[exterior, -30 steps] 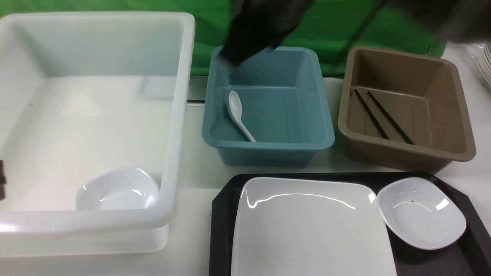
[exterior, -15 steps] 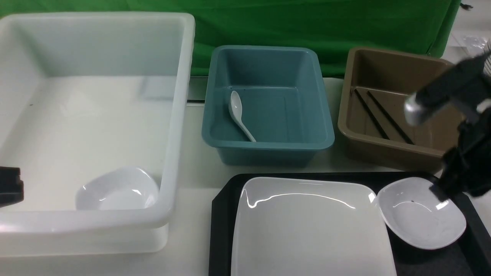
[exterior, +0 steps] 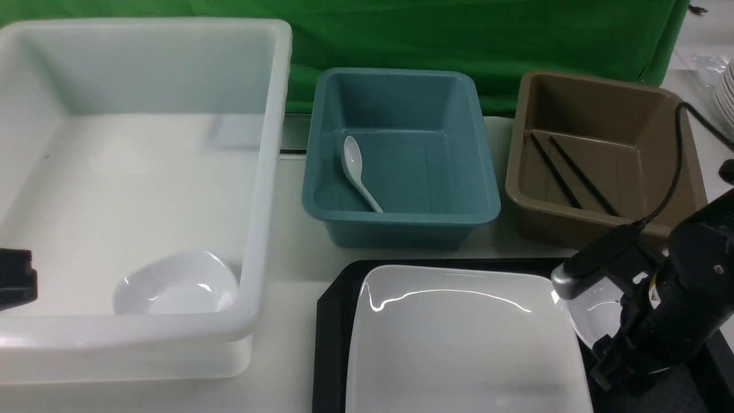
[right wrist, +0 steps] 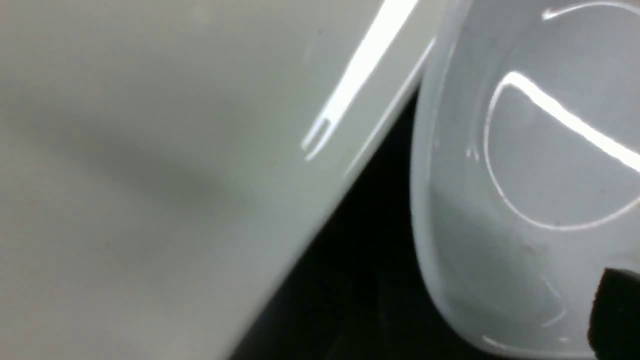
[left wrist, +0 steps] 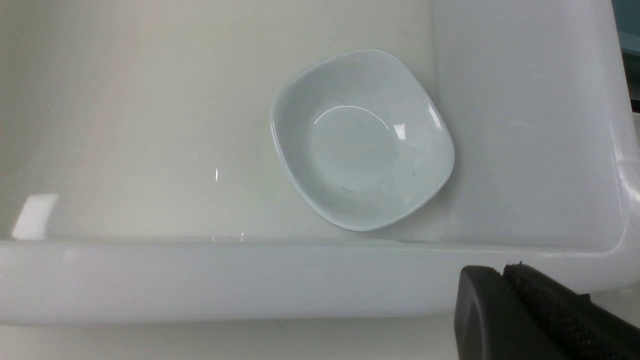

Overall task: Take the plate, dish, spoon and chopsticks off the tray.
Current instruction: Use the right arm to grab a small plate from the dinner plate, then use the right arm to put the small plate into the large storage box on the left

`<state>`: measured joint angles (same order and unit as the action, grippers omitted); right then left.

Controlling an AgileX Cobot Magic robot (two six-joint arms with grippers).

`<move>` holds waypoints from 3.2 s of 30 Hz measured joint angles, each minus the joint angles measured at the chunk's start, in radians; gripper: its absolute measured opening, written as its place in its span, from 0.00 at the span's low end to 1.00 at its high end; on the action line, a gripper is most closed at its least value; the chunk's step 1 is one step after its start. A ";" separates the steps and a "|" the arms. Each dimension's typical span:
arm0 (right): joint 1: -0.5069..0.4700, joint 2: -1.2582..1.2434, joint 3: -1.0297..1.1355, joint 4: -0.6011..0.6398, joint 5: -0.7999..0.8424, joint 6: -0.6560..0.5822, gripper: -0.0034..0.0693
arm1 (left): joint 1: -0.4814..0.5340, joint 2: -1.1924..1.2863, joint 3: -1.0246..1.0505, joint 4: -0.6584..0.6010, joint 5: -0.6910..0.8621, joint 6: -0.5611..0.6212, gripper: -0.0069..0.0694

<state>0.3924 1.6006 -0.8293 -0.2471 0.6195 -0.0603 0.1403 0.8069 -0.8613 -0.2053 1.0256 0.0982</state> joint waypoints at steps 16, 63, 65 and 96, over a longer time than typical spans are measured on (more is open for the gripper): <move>0.000 0.047 0.000 -0.088 -0.123 -0.002 0.41 | 0.000 0.000 0.000 0.000 0.000 0.000 0.11; 0.549 0.450 -1.179 0.578 -0.085 -0.420 0.13 | 0.000 -0.014 -0.025 0.260 -0.070 -0.348 0.11; 0.571 0.495 -1.192 0.578 -0.100 -0.428 0.13 | 0.000 -0.020 -0.044 0.304 -0.066 -0.377 0.11; 0.608 0.674 -1.204 0.544 -0.056 -0.423 0.52 | 0.000 -0.034 -0.089 0.368 -0.004 -0.416 0.11</move>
<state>1.0003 2.2750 -2.0336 0.2967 0.5631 -0.4836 0.1403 0.7734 -0.9499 0.1629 1.0213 -0.3177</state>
